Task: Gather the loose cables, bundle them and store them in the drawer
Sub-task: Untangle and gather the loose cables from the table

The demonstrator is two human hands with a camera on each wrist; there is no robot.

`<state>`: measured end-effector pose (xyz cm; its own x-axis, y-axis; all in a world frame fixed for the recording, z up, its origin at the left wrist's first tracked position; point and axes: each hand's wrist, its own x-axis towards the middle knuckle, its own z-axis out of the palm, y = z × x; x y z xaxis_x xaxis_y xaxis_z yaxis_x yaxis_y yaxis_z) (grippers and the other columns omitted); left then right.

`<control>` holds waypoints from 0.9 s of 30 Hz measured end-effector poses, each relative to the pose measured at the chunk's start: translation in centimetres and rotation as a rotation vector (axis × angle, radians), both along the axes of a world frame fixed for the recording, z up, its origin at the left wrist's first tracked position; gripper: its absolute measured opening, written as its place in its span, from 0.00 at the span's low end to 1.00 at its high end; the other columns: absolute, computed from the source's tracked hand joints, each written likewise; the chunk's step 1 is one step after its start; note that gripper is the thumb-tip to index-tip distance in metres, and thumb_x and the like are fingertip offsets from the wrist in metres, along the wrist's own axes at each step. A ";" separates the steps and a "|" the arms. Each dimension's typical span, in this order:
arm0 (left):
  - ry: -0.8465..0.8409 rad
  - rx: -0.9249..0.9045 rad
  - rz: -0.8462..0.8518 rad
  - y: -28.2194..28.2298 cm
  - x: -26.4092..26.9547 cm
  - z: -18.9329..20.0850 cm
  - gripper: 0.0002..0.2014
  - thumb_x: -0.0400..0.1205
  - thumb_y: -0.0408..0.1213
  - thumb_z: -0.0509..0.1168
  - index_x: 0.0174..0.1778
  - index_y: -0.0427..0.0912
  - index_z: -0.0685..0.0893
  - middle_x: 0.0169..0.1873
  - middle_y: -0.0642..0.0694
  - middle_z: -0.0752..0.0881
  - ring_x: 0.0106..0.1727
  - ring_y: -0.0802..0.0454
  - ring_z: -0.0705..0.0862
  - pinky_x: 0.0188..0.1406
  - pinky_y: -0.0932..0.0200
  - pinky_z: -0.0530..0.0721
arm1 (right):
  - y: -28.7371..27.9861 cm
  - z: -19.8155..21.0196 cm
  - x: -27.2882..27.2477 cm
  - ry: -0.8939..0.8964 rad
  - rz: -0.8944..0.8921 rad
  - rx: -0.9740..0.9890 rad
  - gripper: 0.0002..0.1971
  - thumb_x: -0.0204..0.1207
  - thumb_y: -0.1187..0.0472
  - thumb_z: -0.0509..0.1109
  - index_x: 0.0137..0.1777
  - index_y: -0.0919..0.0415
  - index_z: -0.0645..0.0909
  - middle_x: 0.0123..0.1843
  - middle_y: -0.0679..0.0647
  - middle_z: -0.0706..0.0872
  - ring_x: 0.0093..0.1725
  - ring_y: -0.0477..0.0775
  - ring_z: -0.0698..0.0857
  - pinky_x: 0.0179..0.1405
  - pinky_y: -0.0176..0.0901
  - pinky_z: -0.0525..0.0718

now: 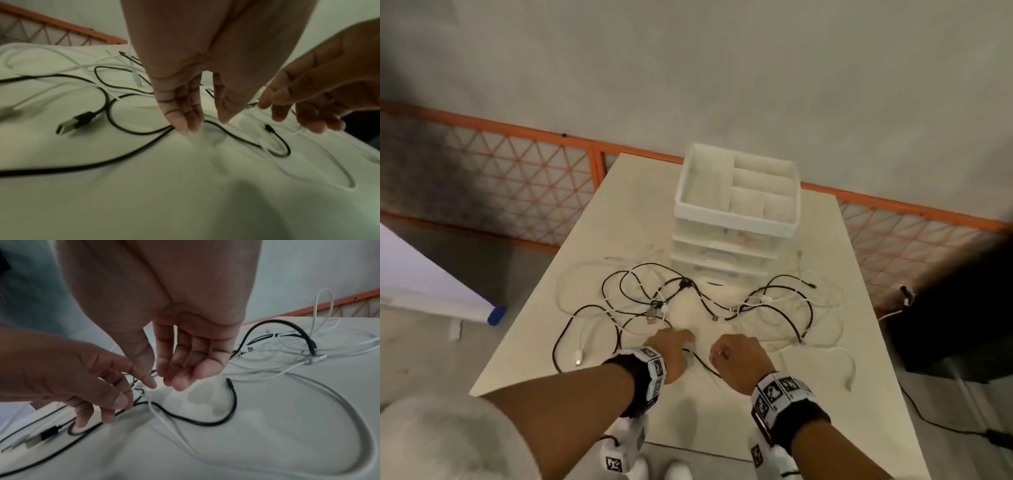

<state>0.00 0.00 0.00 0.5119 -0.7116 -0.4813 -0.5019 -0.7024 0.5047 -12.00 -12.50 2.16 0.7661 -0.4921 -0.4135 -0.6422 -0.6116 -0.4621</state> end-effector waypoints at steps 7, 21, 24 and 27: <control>-0.154 0.138 -0.050 0.1 -1.2 -0.9 0.16 0.83 0.41 0.57 0.67 0.48 0.77 0.67 0.38 0.76 0.63 0.36 0.80 0.59 0.50 0.79 | 1.1 -1.3 0.5 0.064 0.023 0.023 0.08 0.76 0.48 0.67 0.52 0.42 0.84 0.57 0.47 0.89 0.58 0.54 0.86 0.56 0.44 0.83; -0.149 -0.227 0.263 0.4 5.2 5.3 0.07 0.83 0.44 0.61 0.47 0.48 0.83 0.42 0.45 0.88 0.45 0.43 0.86 0.46 0.52 0.86 | -1.9 9.5 2.7 -0.576 -0.370 0.154 0.14 0.81 0.55 0.71 0.34 0.51 0.91 0.29 0.34 0.87 0.30 0.40 0.82 0.31 0.25 0.78; -0.017 -0.140 0.322 3.0 6.8 3.7 0.08 0.82 0.36 0.58 0.43 0.44 0.83 0.45 0.39 0.90 0.50 0.37 0.88 0.48 0.46 0.88 | -3.7 14.1 2.0 -0.802 -0.482 0.117 0.11 0.79 0.58 0.73 0.36 0.52 0.91 0.27 0.27 0.86 0.19 0.40 0.71 0.22 0.33 0.70; 0.025 -0.231 0.422 4.1 8.2 4.8 0.09 0.83 0.36 0.58 0.41 0.42 0.83 0.41 0.39 0.91 0.49 0.36 0.89 0.50 0.43 0.88 | -5.2 14.6 0.8 -0.739 -0.526 0.004 0.09 0.79 0.51 0.73 0.40 0.52 0.91 0.30 0.36 0.85 0.27 0.41 0.77 0.31 0.39 0.73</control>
